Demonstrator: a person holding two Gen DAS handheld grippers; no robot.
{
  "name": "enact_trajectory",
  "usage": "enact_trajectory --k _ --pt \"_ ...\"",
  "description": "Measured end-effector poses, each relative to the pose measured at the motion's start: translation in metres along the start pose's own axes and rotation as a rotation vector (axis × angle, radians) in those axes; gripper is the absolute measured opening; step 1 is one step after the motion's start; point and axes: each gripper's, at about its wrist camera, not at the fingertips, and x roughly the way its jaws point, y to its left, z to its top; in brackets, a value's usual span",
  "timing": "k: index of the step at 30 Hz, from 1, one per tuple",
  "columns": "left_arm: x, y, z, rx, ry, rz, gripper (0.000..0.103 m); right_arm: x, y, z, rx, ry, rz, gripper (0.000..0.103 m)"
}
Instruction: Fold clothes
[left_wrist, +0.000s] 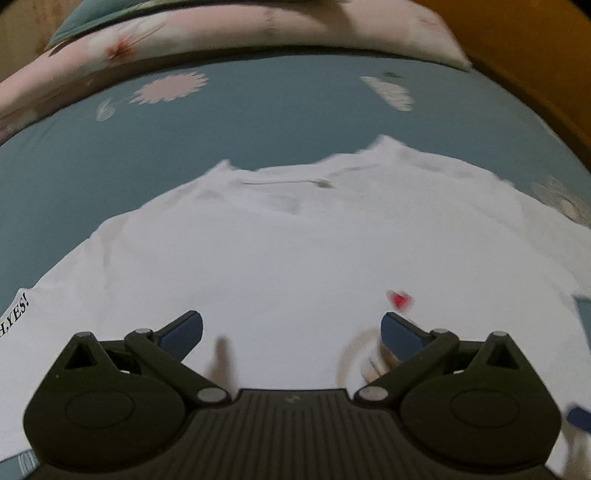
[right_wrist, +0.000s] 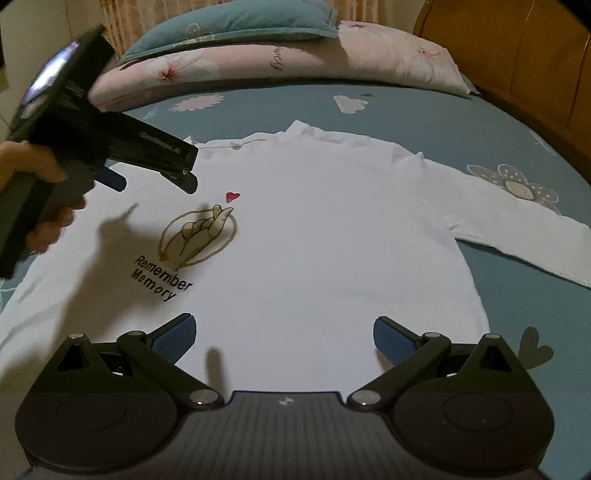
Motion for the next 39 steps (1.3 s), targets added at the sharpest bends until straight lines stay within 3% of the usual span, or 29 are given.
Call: enact_trajectory --k 9,16,21,34,39 --pt "-0.004 -0.016 -0.047 -0.003 0.072 -0.027 0.102 -0.006 -0.005 0.002 0.025 -0.011 0.008 0.103" --pt "0.026 0.001 -0.039 -0.114 0.029 -0.002 0.103 -0.010 -0.009 0.004 0.038 -0.016 0.025 0.103" --pt "0.030 0.002 -0.026 -0.153 0.042 0.043 0.102 -0.011 -0.013 0.005 0.055 -0.013 0.028 0.103" --pt "-0.058 0.003 -0.077 -0.120 -0.029 0.066 0.102 -0.012 -0.017 0.007 0.069 -0.013 0.039 0.103" --pt "-0.096 0.002 -0.102 -0.139 -0.040 0.035 0.102 -0.010 -0.019 0.009 0.078 -0.009 0.035 0.103"
